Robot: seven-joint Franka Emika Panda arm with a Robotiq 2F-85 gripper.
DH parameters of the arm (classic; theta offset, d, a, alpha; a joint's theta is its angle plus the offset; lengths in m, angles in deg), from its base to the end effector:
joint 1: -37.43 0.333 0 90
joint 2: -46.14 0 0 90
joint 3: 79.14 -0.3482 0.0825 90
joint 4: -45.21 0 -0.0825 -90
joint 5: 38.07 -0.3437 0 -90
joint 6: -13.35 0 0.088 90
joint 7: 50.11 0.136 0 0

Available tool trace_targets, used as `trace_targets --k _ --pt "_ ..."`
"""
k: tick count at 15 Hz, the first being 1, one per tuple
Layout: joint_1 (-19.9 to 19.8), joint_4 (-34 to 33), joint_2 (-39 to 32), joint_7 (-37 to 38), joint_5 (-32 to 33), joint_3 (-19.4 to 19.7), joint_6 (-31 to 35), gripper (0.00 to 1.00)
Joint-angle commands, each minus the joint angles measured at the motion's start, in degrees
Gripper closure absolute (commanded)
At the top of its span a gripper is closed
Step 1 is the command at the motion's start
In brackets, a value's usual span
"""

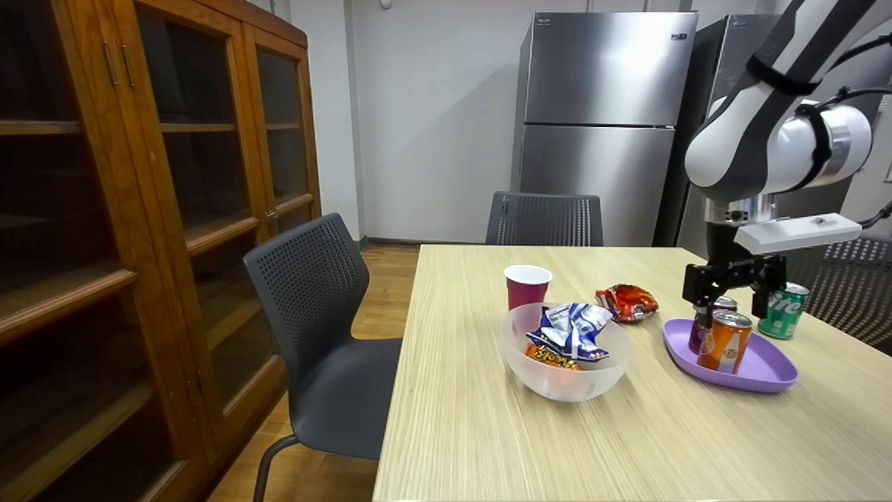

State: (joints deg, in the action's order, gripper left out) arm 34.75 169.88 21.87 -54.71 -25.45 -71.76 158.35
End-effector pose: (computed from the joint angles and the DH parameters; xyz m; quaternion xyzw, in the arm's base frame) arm 0.5367 -0.0961 0.2249 0.9944 0.0494 -0.0453 0.0813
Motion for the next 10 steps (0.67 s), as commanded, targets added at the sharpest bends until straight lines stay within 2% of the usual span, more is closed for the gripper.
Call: trace_targets --k 1,10 --pt "0.21 1.99 5.00 0.84 1.31 0.50 -2.75 0.00" --pt "-3.00 3.73 12.33 0.72 1.19 3.60 -3.14 0.00"
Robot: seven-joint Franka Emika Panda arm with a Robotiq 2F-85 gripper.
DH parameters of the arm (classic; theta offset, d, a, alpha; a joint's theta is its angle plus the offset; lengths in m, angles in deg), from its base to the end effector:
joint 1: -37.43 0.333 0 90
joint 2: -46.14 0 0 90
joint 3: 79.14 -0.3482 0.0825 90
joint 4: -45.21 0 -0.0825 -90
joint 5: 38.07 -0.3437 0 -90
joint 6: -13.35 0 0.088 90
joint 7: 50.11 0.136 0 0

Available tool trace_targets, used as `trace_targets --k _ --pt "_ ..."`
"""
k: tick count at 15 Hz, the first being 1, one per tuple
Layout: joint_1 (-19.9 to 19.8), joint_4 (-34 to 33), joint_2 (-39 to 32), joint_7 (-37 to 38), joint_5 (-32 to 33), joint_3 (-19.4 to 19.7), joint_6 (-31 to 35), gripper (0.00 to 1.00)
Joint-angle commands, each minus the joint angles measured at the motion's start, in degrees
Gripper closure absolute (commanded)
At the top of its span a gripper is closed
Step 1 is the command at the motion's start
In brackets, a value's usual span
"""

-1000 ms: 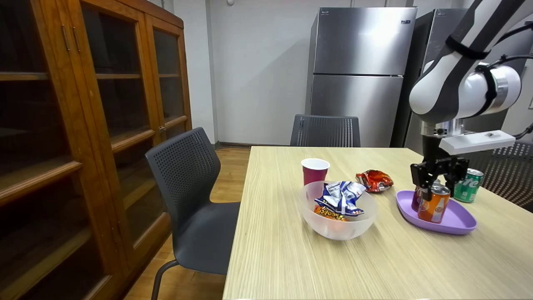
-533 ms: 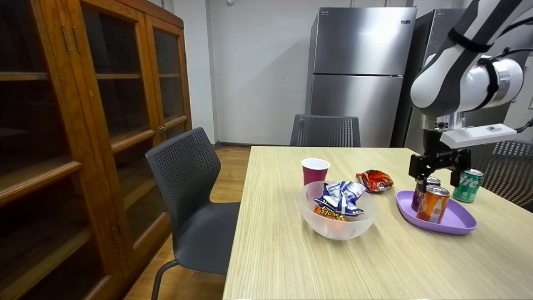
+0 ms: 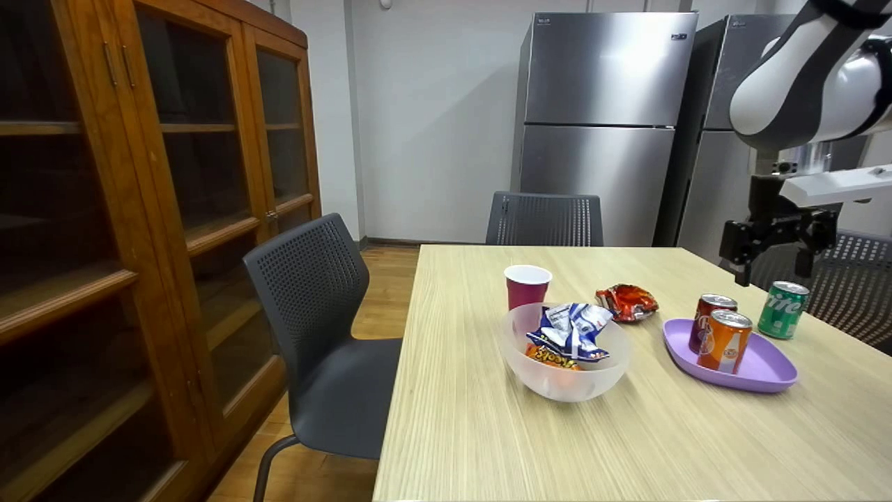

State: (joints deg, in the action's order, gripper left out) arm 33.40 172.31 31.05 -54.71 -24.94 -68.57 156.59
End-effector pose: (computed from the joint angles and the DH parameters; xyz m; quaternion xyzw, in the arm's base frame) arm 0.5195 -0.1363 0.2950 0.9956 0.0074 -0.0063 0.0934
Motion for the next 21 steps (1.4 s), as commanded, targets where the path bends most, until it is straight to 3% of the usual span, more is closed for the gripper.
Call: trace_targets --k 1,8,14,21 --pt "-2.19 1.00 3.20 0.91 0.54 0.79 -1.56 0.00" --pt "-5.51 -0.61 1.81 0.04 -0.10 2.59 -0.98 0.00" --pt "-5.62 0.24 1.20 0.38 0.33 2.44 -0.31 0.00" --pt "-7.93 -3.05 -1.82 -0.61 -11.18 1.50 -1.55 0.00"
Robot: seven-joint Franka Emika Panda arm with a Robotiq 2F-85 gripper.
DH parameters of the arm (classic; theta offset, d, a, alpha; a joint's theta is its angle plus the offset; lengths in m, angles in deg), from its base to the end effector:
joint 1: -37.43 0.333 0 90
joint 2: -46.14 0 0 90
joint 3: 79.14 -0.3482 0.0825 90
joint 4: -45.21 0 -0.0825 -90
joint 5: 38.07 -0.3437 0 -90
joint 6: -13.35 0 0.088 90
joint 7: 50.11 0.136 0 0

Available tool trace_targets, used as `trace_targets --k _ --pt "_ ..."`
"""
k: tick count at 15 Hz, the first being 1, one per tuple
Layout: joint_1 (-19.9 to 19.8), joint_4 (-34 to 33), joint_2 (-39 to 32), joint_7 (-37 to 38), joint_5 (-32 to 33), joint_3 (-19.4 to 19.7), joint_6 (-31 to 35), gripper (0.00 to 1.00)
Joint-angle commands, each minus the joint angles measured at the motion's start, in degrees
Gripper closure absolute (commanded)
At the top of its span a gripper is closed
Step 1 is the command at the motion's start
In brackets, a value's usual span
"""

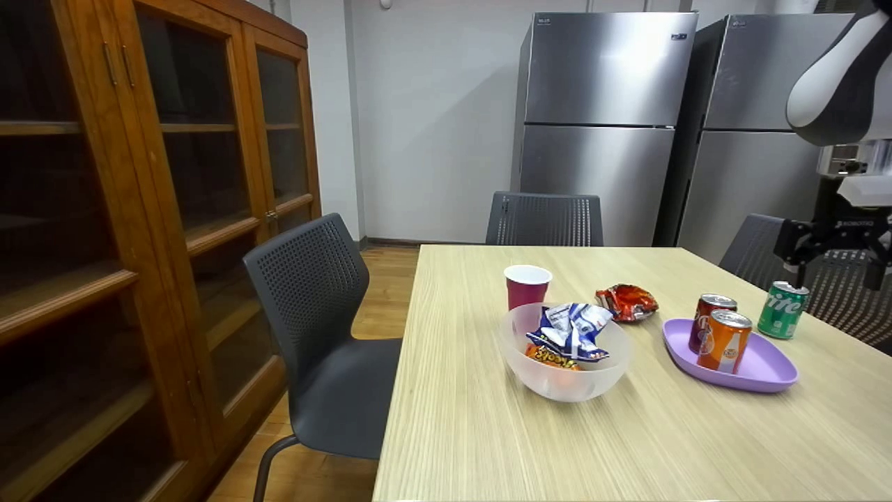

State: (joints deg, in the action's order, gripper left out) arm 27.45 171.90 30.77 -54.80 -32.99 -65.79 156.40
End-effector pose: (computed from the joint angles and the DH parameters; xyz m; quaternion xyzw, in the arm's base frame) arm 0.4952 -0.2124 0.2960 0.9907 -0.1226 -0.0030 0.0586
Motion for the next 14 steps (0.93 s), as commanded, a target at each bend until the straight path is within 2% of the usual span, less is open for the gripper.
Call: trace_targets --k 1,8,14 --pt "-2.17 -3.18 -2.17 -0.36 -3.70 -1.16 -0.96 0.00" --pt "-3.66 -10.06 -8.31 1.78 -5.72 -0.74 -0.97 0.00" --pt "-3.16 -16.72 -13.75 7.73 -5.44 0.06 -1.02 0.00"
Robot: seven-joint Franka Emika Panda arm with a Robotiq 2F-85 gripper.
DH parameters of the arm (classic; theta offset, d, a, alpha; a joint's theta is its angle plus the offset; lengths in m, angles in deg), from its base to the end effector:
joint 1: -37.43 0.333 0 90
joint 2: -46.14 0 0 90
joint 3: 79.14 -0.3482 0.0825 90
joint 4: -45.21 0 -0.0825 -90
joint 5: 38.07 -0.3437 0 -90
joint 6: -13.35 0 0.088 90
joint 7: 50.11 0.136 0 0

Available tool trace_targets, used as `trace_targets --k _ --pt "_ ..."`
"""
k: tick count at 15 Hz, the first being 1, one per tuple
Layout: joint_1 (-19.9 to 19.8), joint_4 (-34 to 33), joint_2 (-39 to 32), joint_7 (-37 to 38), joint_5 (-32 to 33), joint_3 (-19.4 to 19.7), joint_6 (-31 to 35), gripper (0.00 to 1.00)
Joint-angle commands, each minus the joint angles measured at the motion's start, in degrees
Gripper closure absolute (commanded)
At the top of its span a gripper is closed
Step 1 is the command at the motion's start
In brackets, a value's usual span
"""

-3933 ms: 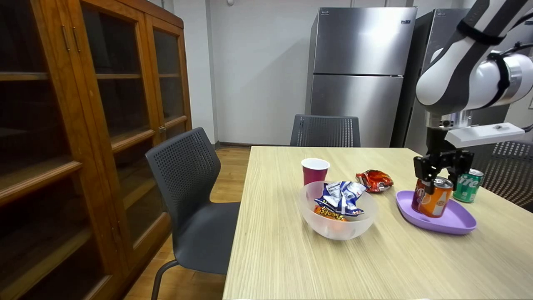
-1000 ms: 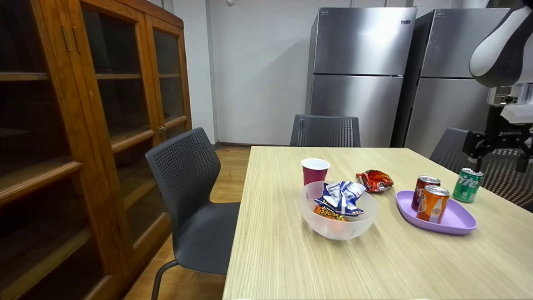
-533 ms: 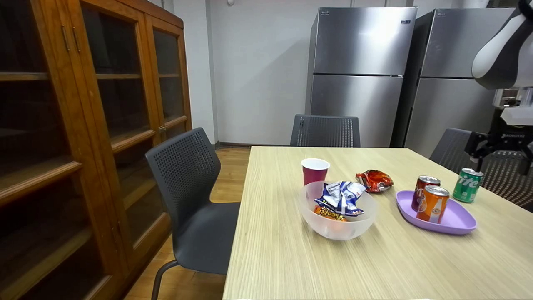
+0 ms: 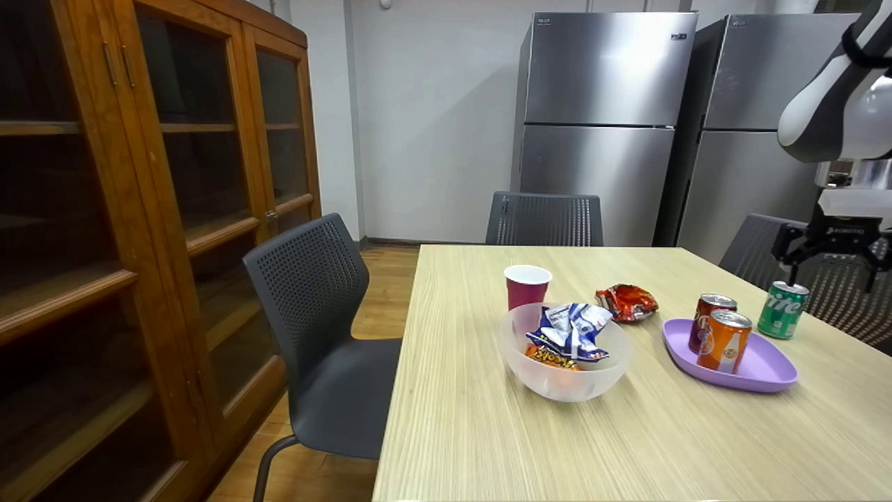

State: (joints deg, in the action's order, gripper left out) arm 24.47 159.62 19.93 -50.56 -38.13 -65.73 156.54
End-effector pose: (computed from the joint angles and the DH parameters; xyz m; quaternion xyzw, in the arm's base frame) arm 0.5449 -0.2615 0.2706 0.9756 -0.2115 0.0159 0.0558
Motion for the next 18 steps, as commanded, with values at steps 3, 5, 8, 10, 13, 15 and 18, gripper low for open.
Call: trace_targets --k 3,5,8,10,13,15,18 --pt "0.09 -7.42 -5.29 7.67 -0.53 0.47 -1.93 0.00" --pt "0.35 -8.56 -6.13 9.66 -0.15 0.77 -2.33 0.00" --pt "-0.13 -6.73 -5.57 8.18 0.08 0.21 -0.30 0.00" --pt "-0.12 -7.01 -5.78 8.36 0.08 0.25 -0.31 0.00" --pt "-0.12 -7.08 -5.78 8.44 0.09 0.32 -0.33 0.00" --pt "0.50 -7.55 -6.56 10.01 0.42 0.83 -0.27 0.00" --pt "0.40 -9.37 -8.31 11.54 -0.37 0.78 -0.96 0.00"
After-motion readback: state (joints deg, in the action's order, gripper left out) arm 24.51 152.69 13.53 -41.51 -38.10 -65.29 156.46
